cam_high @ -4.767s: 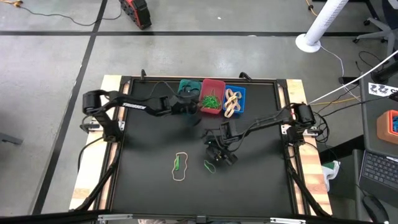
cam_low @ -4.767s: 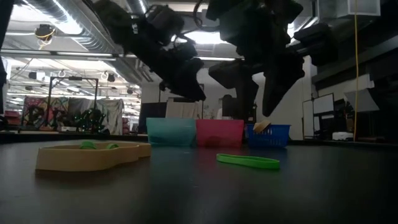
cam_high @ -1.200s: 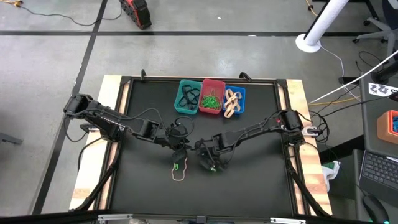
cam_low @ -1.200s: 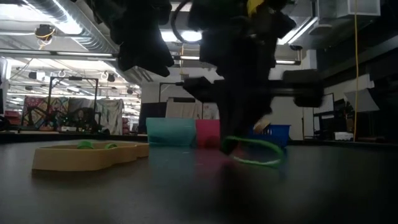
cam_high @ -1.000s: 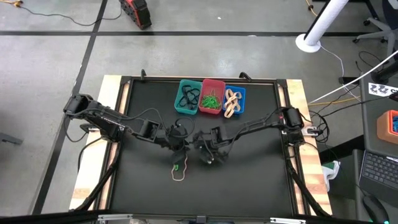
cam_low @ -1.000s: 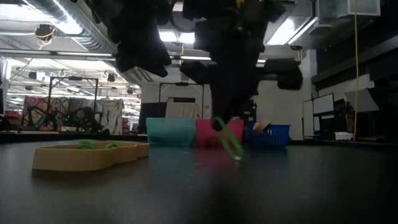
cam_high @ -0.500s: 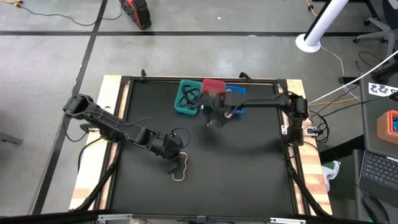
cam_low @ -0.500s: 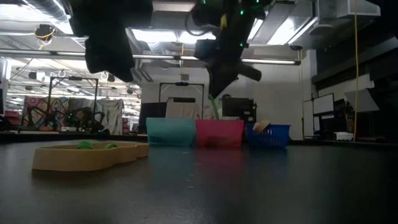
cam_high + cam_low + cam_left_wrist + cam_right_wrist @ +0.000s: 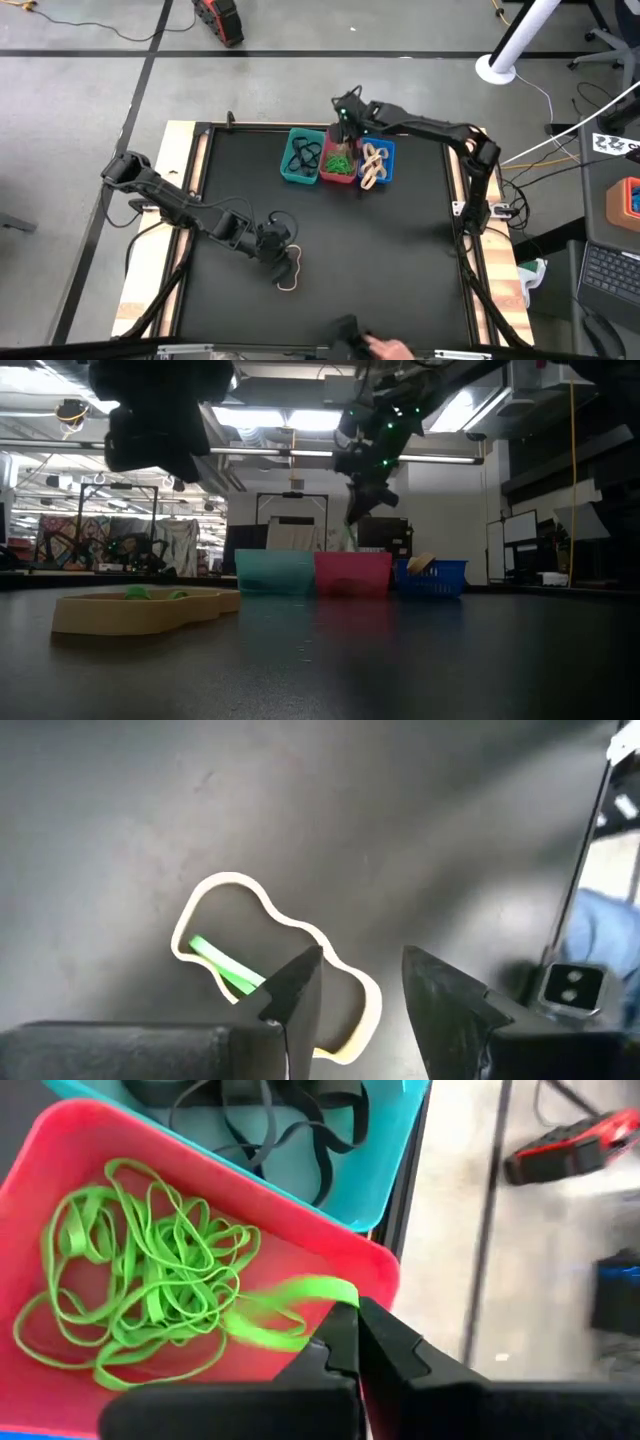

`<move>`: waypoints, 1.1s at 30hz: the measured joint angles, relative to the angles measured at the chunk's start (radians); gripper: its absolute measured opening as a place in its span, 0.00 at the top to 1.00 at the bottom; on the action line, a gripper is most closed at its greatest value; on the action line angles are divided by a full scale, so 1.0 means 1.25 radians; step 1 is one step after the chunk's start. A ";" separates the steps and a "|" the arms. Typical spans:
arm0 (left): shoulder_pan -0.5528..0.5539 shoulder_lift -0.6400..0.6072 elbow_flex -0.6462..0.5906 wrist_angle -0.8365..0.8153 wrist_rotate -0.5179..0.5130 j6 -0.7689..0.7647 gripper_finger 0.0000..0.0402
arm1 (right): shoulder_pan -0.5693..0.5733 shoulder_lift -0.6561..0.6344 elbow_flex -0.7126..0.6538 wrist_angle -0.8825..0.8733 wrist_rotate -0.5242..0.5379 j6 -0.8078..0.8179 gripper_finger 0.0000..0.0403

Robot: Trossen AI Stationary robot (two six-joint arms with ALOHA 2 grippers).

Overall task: Sort rubber bands into baskets
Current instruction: Put the green rubber band into the pink bin

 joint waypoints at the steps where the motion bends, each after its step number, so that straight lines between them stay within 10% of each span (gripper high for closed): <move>1: -0.003 0.000 0.000 0.000 0.000 -0.026 0.66 | -0.011 0.001 0.000 0.000 -0.018 0.015 0.99; 19: -0.012 0.006 0.000 -0.001 -0.022 -0.099 0.66 | -0.053 0.005 0.000 -0.001 -0.100 0.026 0.98; 33: -0.006 0.103 0.000 0.001 0.092 -0.206 0.73 | -0.053 0.005 0.000 0.000 -0.085 0.026 0.62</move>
